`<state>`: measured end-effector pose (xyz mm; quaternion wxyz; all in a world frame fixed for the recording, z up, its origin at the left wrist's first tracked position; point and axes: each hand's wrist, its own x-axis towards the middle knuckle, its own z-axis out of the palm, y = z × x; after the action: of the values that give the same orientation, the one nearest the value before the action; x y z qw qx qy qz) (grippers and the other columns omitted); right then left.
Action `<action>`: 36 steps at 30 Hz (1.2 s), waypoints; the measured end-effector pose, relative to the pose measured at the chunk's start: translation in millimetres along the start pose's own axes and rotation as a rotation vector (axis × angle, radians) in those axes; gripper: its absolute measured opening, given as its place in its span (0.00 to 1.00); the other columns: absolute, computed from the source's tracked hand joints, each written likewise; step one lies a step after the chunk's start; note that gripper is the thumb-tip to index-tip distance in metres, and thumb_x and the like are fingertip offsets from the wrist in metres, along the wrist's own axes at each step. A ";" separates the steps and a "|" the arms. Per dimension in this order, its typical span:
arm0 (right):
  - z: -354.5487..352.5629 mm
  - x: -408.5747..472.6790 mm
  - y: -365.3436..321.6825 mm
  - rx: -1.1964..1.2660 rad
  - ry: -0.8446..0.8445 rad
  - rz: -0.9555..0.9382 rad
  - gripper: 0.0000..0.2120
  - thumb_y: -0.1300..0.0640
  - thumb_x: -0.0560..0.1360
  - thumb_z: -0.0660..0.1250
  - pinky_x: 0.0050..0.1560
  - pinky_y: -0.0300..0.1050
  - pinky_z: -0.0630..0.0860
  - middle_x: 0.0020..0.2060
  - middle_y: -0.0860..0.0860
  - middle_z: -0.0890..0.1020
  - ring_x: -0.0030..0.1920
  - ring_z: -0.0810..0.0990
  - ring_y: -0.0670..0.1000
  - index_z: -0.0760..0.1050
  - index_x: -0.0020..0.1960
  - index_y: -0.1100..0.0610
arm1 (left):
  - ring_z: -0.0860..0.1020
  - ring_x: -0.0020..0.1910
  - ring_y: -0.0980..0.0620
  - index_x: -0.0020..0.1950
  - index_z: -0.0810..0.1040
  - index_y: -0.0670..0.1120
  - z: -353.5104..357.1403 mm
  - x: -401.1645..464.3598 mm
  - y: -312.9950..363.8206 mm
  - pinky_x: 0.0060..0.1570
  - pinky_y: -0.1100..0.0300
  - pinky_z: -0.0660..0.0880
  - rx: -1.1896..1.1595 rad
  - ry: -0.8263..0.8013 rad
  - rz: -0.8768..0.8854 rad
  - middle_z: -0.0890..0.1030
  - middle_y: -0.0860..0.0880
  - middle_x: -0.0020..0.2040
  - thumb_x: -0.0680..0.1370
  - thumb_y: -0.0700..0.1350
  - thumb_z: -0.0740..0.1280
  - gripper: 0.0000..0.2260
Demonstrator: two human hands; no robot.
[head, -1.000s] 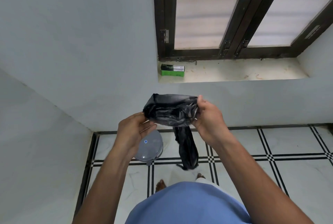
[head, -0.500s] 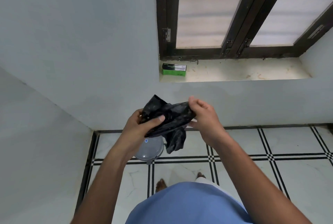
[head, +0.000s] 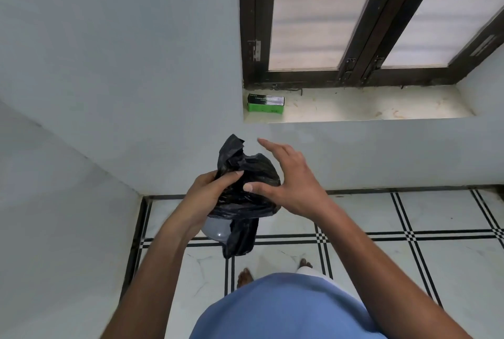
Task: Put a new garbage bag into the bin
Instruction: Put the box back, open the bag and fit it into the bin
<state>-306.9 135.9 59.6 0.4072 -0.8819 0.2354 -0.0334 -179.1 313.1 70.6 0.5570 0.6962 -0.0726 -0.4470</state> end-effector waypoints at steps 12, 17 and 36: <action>-16.9 15.9 18.2 1.566 0.102 0.589 0.19 0.52 0.89 0.61 0.65 0.61 0.84 0.56 0.63 0.90 0.54 0.91 0.62 0.85 0.63 0.65 | 0.88 0.54 0.44 0.62 0.86 0.43 -37.1 9.3 -11.3 0.57 0.48 0.81 -0.740 0.156 0.026 0.86 0.41 0.65 0.88 0.48 0.61 0.15; -2.5 20.1 35.2 1.209 0.257 0.782 0.22 0.45 0.85 0.66 0.63 0.59 0.85 0.65 0.60 0.88 0.62 0.88 0.61 0.83 0.67 0.61 | 0.89 0.52 0.45 0.61 0.85 0.41 -48.5 10.9 -18.0 0.58 0.49 0.79 -0.771 0.156 0.009 0.88 0.42 0.60 0.89 0.48 0.59 0.17; 2.9 -3.2 25.6 1.407 0.064 0.466 0.27 0.44 0.89 0.63 0.71 0.62 0.80 0.70 0.66 0.83 0.71 0.83 0.66 0.81 0.73 0.66 | 0.84 0.65 0.43 0.67 0.84 0.42 -84.3 1.0 -42.2 0.71 0.42 0.76 -0.537 0.123 -0.050 0.87 0.42 0.65 0.86 0.44 0.63 0.14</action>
<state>-319.0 125.1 39.3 0.8653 -0.3386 0.3513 -0.1148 -136.0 387.9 32.9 0.7137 0.5511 0.0998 -0.4208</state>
